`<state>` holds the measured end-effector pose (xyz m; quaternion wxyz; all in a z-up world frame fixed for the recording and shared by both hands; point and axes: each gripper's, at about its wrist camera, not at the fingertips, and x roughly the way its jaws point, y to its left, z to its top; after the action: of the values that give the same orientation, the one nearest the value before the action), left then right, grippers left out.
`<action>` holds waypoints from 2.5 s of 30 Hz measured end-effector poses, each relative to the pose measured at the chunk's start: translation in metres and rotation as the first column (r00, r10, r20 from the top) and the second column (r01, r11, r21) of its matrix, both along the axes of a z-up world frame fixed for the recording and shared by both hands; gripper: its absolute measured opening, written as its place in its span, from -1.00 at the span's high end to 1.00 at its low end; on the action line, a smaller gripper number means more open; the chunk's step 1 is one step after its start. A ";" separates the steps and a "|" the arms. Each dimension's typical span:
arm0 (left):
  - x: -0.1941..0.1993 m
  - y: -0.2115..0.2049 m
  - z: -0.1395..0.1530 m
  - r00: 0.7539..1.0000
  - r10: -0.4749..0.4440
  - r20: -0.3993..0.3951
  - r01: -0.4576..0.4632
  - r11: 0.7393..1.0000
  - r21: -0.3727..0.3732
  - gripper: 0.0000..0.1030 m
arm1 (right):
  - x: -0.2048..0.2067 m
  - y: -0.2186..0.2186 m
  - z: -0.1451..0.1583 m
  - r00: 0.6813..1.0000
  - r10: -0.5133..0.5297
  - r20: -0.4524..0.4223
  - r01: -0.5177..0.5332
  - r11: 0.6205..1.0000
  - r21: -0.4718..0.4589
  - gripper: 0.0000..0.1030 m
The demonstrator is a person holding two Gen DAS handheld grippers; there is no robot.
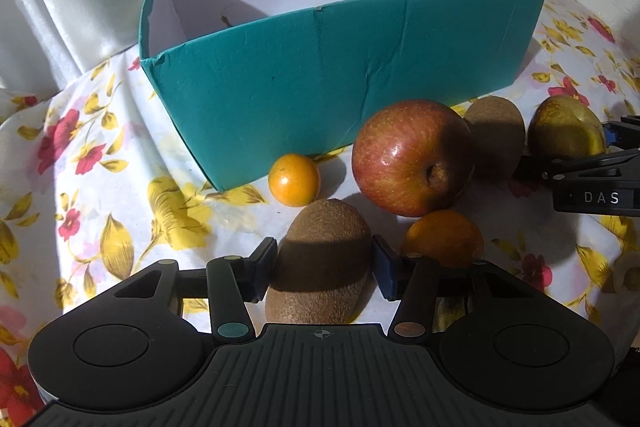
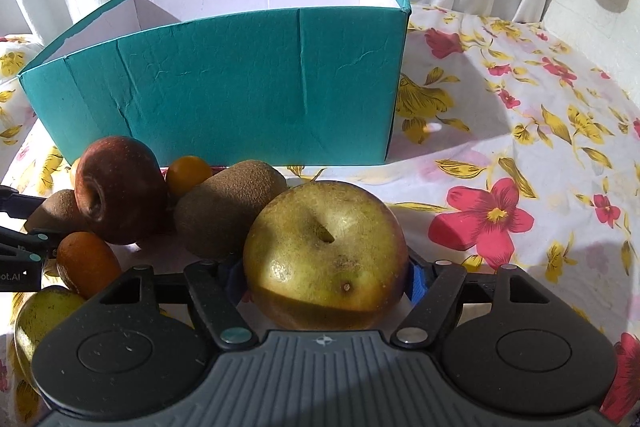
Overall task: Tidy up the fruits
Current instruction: 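Lift the kiwi and pear and carry both over the teal box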
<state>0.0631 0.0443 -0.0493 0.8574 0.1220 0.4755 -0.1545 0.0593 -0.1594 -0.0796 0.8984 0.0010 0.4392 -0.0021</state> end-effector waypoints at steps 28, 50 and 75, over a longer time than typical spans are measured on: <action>0.042 -0.011 0.135 0.929 0.296 0.220 -0.288 0.955 -0.069 0.07 | 0.019 0.005 0.151 0.901 0.041 0.432 -0.049 0.999 0.007 -0.41; 0.074 -0.011 0.097 0.944 0.305 0.127 -0.307 0.952 -0.008 0.09 | 0.059 0.001 0.104 0.952 0.000 0.306 -0.015 0.999 0.047 -0.41; 0.079 -0.014 0.096 0.944 0.295 0.150 -0.299 0.954 0.004 0.09 | 0.078 0.006 0.088 0.962 0.016 0.273 -0.021 1.000 0.015 -0.41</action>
<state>0.1416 0.0303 0.0465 0.9020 0.0718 0.4256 -0.0077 0.1377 -0.1530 0.0083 0.9502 0.0052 0.3113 0.0105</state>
